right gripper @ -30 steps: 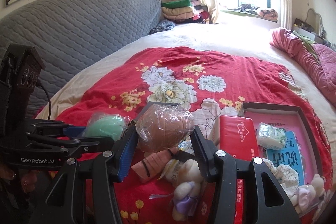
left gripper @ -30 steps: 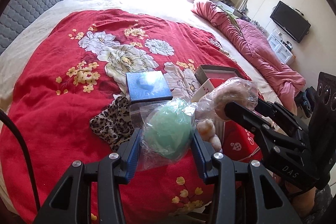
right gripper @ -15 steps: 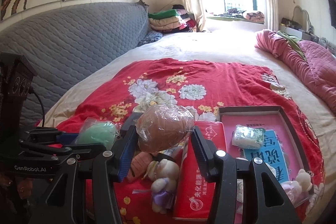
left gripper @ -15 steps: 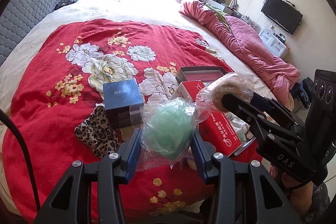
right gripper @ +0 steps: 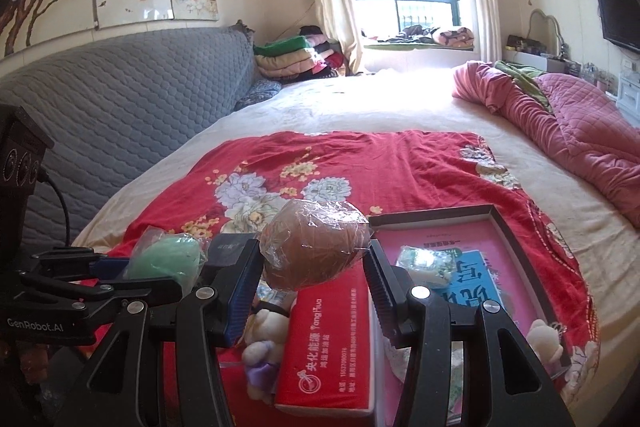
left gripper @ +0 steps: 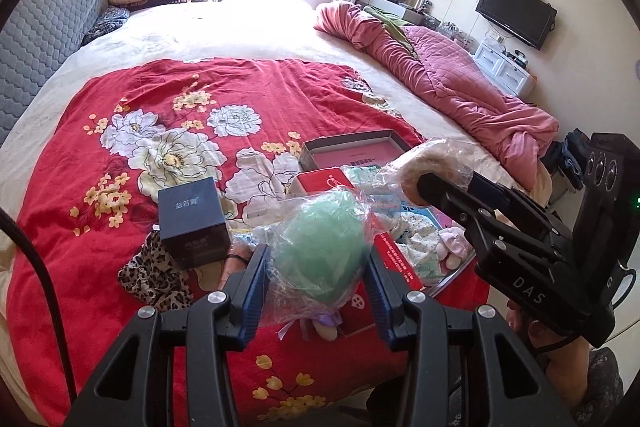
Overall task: Organize soft objects
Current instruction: 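Carry the green and pink bagged balls with both tools over the tray, then lower both bagged balls into the tray and open both tools, then move both open tools back from the tray toward the pile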
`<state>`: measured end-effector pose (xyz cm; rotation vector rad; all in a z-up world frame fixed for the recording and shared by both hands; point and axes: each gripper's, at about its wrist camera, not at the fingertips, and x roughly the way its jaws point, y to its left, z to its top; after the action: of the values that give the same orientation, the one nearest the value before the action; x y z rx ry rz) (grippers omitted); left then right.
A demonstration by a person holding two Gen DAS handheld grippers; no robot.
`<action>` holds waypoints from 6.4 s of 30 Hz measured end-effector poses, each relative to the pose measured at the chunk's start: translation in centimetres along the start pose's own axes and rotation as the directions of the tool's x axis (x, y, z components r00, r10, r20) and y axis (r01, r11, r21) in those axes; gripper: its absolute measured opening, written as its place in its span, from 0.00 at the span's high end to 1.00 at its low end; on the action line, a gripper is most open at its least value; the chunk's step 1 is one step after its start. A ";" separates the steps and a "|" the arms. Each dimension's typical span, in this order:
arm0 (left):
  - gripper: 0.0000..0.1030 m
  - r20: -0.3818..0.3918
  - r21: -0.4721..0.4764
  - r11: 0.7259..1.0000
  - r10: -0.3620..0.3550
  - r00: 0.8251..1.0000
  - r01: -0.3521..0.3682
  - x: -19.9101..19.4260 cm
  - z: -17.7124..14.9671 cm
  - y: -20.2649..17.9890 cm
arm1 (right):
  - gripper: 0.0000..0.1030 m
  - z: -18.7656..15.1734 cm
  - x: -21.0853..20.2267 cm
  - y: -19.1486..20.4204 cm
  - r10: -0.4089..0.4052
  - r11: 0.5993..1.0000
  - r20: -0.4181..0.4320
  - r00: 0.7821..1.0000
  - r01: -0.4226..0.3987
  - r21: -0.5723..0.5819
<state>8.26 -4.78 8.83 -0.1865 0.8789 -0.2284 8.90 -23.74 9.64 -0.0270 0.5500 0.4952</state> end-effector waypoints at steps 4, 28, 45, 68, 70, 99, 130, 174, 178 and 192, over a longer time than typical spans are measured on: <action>0.56 -0.001 0.028 1.000 -0.012 1.000 0.012 0.4 0.5 -1.7 | 0.49 0.1 -0.8 -1.3 -0.023 1.000 0.013 1.000 0.023 0.016; 0.56 -0.063 0.167 0.982 -0.078 0.995 0.088 5.0 2.8 -10.4 | 0.49 -0.1 -6.7 -11.5 -0.211 0.963 0.078 0.974 0.194 0.188; 0.56 -0.174 0.194 0.977 -0.053 0.983 0.087 11.8 3.0 -13.2 | 0.48 -2.2 -6.0 -15.4 -0.257 0.937 0.037 0.966 0.240 0.253; 0.55 -0.276 0.209 0.977 0.024 0.961 0.036 18.7 2.2 -13.5 | 0.48 -4.6 -2.0 -18.2 -0.230 0.929 -0.052 0.972 0.235 0.286; 0.55 -0.284 0.216 0.976 0.028 0.958 0.035 19.1 2.1 -13.6 | 0.48 -4.7 -1.5 -18.4 -0.225 0.930 -0.061 0.972 0.233 0.285; 0.55 -0.310 0.248 0.968 0.054 0.949 0.026 20.4 1.8 -13.5 | 0.47 -7.8 5.0 -19.1 -0.177 0.948 -0.271 0.946 0.238 0.211; 0.53 -0.314 0.261 0.965 0.064 0.947 0.021 19.9 1.5 -14.5 | 0.34 -7.1 2.6 -18.5 -0.234 0.946 -0.237 0.943 0.276 0.167; 0.22 -0.173 0.224 0.974 0.064 0.983 -0.024 13.7 3.1 -13.3 | 0.25 -5.5 -1.7 -16.9 -0.326 0.921 -0.182 0.927 0.355 0.158; 0.19 -0.152 0.212 0.977 0.062 0.986 -0.028 12.6 3.3 -13.0 | 0.24 -5.3 -2.0 -16.3 -0.328 0.923 -0.184 0.927 0.356 0.148; 0.17 -0.075 0.221 0.973 0.089 0.993 -0.070 8.8 2.9 -12.4 | 0.24 -4.3 -5.1 -15.3 -0.360 0.905 -0.094 0.928 0.372 0.208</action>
<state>14.41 -18.86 7.26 0.0628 0.9358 -0.2575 10.00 -40.15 6.95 0.0699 0.6342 0.0626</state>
